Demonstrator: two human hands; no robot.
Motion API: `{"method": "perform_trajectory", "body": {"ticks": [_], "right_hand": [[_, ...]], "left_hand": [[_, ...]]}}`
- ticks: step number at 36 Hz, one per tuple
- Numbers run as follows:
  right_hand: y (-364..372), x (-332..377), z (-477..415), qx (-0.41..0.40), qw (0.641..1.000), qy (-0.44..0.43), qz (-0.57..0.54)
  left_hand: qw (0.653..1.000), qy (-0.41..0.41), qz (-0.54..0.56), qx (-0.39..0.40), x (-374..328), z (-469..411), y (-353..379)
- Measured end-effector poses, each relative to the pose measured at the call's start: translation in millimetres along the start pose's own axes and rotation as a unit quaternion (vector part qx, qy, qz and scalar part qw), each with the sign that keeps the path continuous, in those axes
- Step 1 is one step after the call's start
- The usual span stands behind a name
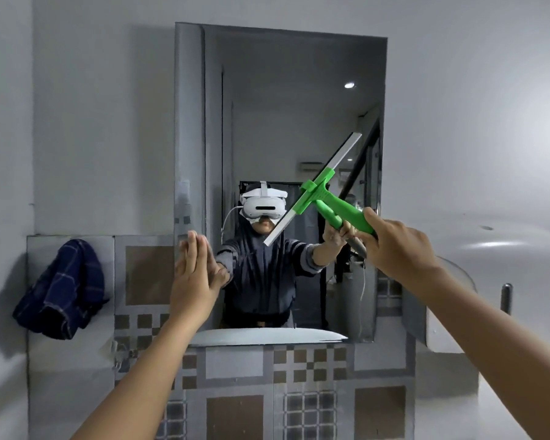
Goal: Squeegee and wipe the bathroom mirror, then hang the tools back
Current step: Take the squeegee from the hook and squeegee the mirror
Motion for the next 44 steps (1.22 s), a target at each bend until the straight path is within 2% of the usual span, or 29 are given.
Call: {"method": "perform_trajectory", "body": {"ticks": [7,11,15,20,25,30,35,40,44], "right_hand": [[18,12,41,0.03,0.993,0.084,-0.082],[31,35,59,0.017,0.985,0.123,-0.121],[39,58,64,0.023,0.959,0.199,-0.203],[40,89,68,0.031,0.927,0.255,-0.272],[44,129,64,0.019,0.875,0.307,-0.375],[41,169,52,-0.043,0.783,0.344,-0.516],[44,199,37,-0.08,0.729,0.377,-0.566],[47,217,27,-0.101,0.734,0.359,-0.568],[49,232,21,-0.099,0.773,0.316,-0.542]], "left_hand": [[1.0,0.003,0.031,-0.006,-4,3,-3],[0.999,0.012,0.03,-0.01,-6,5,-7],[1.0,0.019,0.021,-0.004,-5,6,-11],[1.0,0.023,0.008,0.008,-3,7,-13],[0.999,0.022,-0.008,0.026,-5,6,-16],[0.998,0.028,0.01,0.049,-3,7,-20],[0.996,0.058,0.046,0.042,2,11,-21],[0.995,0.095,0.021,0.032,11,13,-19],[0.994,0.104,0.014,0.04,19,13,-16]]}}
Point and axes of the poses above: each hand's wrist, its own z-axis away from the middle knuckle, its own y-axis out of the palm, x = y × z, the point moved 1 cm from there along -z, towards the middle knuckle, and after that the axes turned 11 degrees about x, right-handed, at the moved point
